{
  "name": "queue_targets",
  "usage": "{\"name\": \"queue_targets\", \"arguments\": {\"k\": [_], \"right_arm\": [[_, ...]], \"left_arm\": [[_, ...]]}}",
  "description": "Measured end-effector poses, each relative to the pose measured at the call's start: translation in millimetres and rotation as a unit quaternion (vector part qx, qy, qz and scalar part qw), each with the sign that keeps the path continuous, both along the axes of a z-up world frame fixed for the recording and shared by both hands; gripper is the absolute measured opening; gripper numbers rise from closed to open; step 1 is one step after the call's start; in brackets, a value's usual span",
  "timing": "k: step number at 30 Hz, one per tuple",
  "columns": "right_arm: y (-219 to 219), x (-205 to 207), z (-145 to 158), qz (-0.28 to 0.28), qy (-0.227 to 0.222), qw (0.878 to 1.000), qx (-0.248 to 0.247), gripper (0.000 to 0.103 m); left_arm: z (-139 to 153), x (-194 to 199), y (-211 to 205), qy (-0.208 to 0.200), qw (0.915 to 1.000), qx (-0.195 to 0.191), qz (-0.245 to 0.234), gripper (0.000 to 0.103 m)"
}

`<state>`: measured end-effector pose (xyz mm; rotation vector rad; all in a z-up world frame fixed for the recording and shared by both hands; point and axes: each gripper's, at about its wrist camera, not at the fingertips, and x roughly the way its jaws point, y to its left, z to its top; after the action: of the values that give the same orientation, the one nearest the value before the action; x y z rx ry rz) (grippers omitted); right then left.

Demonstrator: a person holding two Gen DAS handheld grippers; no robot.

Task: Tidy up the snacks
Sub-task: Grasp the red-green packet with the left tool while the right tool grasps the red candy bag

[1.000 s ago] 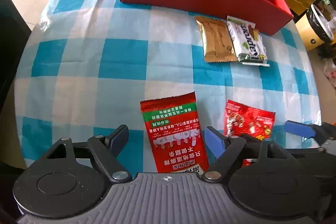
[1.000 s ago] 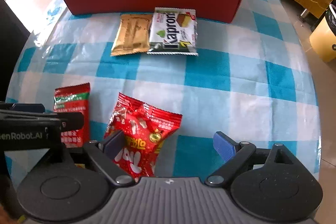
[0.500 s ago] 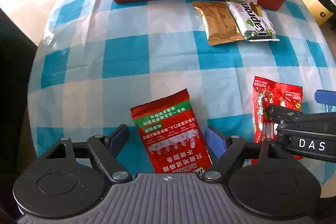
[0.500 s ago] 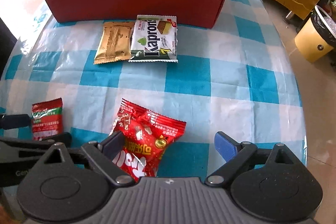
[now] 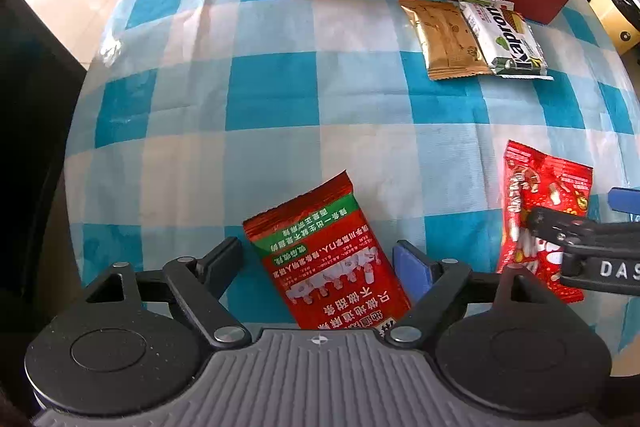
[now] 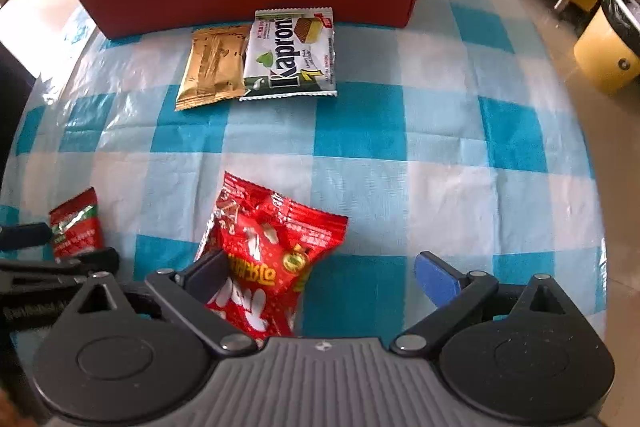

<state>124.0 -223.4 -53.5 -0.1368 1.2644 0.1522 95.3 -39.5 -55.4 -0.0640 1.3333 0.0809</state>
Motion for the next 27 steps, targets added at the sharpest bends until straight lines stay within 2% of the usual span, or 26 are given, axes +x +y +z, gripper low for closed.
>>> {"name": "queue_targets", "arguments": {"k": [1, 3, 4, 6, 8, 11, 14, 19, 21, 22, 27], "right_arm": [[0.3, -1.3, 1.8, 0.004, -0.002, 1.0, 0.006, 0.085], [-6.6, 0.6, 4.8, -0.019, 0.01, 0.999, 0.05, 0.066], [-11.0, 2.5, 7.3, -0.035, 0.013, 0.997, 0.072, 0.062], [-12.8, 3.1, 15.8, -0.052, 0.007, 0.995, 0.084, 0.062], [-10.5, 1.0, 23.2, -0.063, -0.007, 0.993, 0.102, 0.065], [-5.3, 1.8, 17.2, -0.084, 0.01, 0.99, 0.113, 0.067], [7.4, 1.0, 4.0, -0.095, 0.023, 0.991, 0.087, 0.069], [31.7, -2.6, -1.5, -0.064, -0.001, 0.998, 0.023, 0.08], [34.3, -0.5, -6.4, -0.062, 0.009, 0.998, 0.013, 0.097], [35.3, 2.0, -9.6, -0.063, 0.023, 0.998, 0.009, 0.102], [37.9, 8.0, -11.4, -0.044, 0.04, 0.998, 0.004, 0.102]], "left_arm": [[-0.9, 0.9, 0.8, 0.0, 1.0, -0.001, 0.0, 0.088], [-1.8, 1.5, 1.3, 0.001, 1.0, -0.004, -0.001, 0.089], [-1.5, 1.7, 1.5, -0.001, 1.0, -0.006, -0.001, 0.09], [-3.2, 3.8, 3.6, -0.001, 0.9999, -0.01, 0.0, 0.09], [-4.0, 5.0, 5.1, -0.001, 0.9999, -0.013, 0.002, 0.09], [-5.3, 5.6, 5.8, -0.002, 0.9999, -0.013, 0.001, 0.09], [-4.0, 2.8, 4.4, -0.003, 1.0, -0.009, 0.001, 0.091], [-7.0, -0.8, 1.7, -0.002, 0.9999, 0.006, -0.01, 0.093], [-8.3, -3.9, 0.7, -0.002, 0.9999, 0.008, -0.012, 0.093], [-8.7, -5.2, 0.9, -0.002, 0.9999, 0.008, -0.013, 0.093], [-9.6, -11.0, 13.1, 0.007, 0.9999, -0.006, 0.009, 0.091]]}}
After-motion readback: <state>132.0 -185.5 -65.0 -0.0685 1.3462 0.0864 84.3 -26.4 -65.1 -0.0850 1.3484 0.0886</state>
